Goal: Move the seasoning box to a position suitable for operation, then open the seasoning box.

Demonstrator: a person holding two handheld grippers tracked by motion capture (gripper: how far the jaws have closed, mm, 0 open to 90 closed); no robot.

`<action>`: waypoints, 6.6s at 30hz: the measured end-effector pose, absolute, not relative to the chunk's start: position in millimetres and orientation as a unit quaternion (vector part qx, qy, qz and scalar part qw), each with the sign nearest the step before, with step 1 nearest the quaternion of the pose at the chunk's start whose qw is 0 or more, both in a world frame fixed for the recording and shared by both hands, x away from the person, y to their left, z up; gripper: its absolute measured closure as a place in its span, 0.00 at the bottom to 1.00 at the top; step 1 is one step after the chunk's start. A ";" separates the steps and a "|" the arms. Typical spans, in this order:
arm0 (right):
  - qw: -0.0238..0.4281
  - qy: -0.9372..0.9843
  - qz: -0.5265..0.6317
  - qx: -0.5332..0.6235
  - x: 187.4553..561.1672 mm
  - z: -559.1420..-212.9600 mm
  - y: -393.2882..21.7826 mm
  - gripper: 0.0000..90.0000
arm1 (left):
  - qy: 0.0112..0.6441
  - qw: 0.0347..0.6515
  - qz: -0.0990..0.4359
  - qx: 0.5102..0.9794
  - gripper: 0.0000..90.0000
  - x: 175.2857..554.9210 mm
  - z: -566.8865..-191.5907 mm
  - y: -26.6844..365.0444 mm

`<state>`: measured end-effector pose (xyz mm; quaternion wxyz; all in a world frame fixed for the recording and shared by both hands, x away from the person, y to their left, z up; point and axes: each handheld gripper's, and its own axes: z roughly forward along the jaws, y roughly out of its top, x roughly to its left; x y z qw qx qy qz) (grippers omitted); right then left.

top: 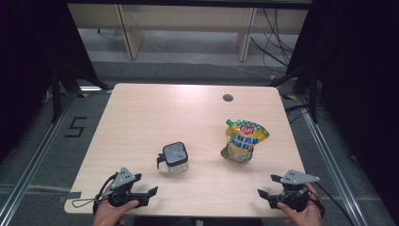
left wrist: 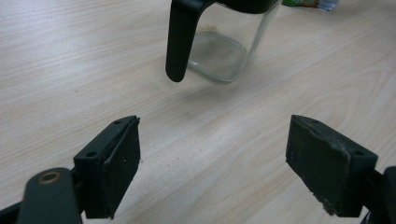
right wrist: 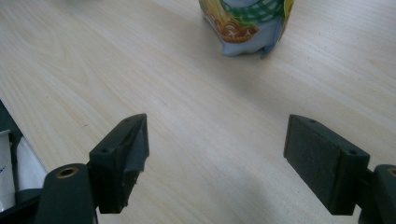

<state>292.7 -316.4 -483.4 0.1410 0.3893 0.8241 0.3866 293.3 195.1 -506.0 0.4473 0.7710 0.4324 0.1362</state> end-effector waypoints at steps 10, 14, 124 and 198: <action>0.144 0.826 0.392 0.380 292.0 -482.9 -315.4 0.27 | 0.426 0.446 0.140 0.774 0.19 294.3 -505.0 194.1; 0.150 0.827 0.394 0.371 293.4 -483.0 -317.0 0.23 | 0.433 0.448 0.139 0.770 0.19 294.9 -505.0 193.1; 0.139 0.835 0.398 0.355 293.4 -486.2 -314.1 0.29 | 0.155 0.480 0.114 0.856 0.81 355.4 -500.1 135.4; 0.135 0.835 0.397 0.356 291.7 -487.0 -311.3 0.30 | 0.254 0.502 0.129 0.817 0.99 342.0 -452.6 129.8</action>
